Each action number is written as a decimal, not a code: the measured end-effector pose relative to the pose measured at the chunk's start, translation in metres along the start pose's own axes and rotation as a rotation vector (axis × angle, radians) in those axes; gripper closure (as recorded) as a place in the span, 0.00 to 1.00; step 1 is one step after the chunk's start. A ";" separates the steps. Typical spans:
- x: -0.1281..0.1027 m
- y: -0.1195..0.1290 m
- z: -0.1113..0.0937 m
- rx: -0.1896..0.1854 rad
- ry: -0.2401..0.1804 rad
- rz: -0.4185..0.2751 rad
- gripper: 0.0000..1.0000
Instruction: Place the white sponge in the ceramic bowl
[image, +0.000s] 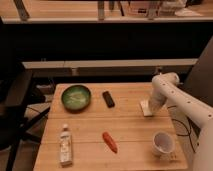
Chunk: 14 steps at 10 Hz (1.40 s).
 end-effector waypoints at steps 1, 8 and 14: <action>-0.001 0.000 0.000 0.000 0.000 -0.002 0.91; -0.036 -0.032 -0.033 -0.006 0.068 -0.115 0.98; -0.040 -0.033 -0.034 -0.017 0.074 -0.123 0.42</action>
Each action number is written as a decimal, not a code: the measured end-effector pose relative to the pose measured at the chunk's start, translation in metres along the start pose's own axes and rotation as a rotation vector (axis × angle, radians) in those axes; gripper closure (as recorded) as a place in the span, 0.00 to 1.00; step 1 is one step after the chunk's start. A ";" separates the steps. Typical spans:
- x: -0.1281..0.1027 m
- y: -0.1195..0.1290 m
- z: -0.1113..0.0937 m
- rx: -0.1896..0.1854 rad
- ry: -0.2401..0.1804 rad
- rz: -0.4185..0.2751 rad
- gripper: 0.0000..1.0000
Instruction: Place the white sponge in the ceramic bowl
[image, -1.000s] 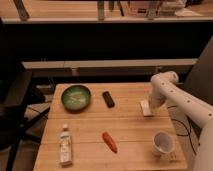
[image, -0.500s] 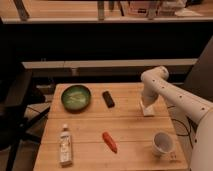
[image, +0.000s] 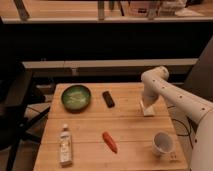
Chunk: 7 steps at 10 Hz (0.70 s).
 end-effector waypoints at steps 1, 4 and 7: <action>-0.008 -0.006 -0.001 -0.004 0.003 -0.004 0.31; -0.015 -0.010 -0.002 -0.010 0.006 -0.005 0.20; -0.012 -0.010 -0.003 -0.019 0.016 -0.018 0.20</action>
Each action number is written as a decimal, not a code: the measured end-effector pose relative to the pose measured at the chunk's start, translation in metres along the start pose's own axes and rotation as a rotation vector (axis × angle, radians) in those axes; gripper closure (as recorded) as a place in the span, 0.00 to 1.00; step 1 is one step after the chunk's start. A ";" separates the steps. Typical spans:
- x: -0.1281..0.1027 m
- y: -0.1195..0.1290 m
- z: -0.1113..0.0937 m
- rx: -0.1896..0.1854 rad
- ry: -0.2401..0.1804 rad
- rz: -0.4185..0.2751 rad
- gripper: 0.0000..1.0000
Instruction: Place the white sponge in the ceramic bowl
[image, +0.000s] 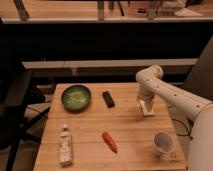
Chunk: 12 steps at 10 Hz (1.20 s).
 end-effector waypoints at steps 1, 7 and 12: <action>0.001 0.004 0.003 -0.002 -0.007 0.000 0.20; 0.007 0.011 0.014 -0.017 -0.021 0.009 0.20; 0.009 0.012 0.026 -0.017 -0.033 0.013 0.20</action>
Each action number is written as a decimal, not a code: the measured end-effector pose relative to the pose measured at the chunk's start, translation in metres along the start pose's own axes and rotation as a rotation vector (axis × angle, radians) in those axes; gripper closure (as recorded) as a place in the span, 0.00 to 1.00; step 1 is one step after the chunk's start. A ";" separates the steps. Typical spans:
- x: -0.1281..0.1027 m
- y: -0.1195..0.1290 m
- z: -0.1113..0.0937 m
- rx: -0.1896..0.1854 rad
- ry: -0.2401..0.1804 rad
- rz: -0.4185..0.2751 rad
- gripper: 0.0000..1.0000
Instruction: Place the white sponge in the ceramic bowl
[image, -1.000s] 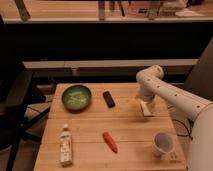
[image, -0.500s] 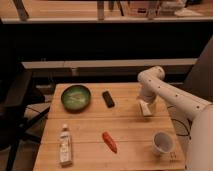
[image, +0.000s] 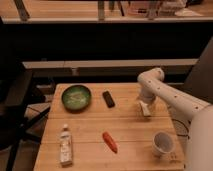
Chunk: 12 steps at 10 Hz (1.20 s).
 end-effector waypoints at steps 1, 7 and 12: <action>0.001 0.003 0.003 -0.001 -0.003 0.004 0.20; -0.001 0.005 0.010 0.003 -0.015 0.008 0.20; -0.002 0.009 0.014 0.006 -0.025 0.013 0.20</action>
